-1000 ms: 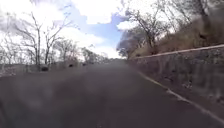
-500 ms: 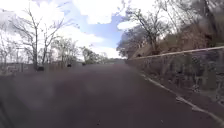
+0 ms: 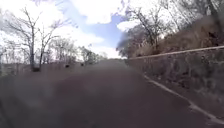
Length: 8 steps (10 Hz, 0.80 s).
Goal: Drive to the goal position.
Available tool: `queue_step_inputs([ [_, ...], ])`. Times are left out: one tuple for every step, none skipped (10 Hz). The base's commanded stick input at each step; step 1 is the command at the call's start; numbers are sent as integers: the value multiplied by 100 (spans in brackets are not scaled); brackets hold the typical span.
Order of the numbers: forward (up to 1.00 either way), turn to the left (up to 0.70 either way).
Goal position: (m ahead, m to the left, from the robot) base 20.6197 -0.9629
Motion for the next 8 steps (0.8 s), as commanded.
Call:
queue_step_inputs([
  [70, 0],
  [70, -4],
  [70, -2],
  [70, -1],
  [70, 0],
  [70, 0],
  [70, 0],
  [70, 0],
])
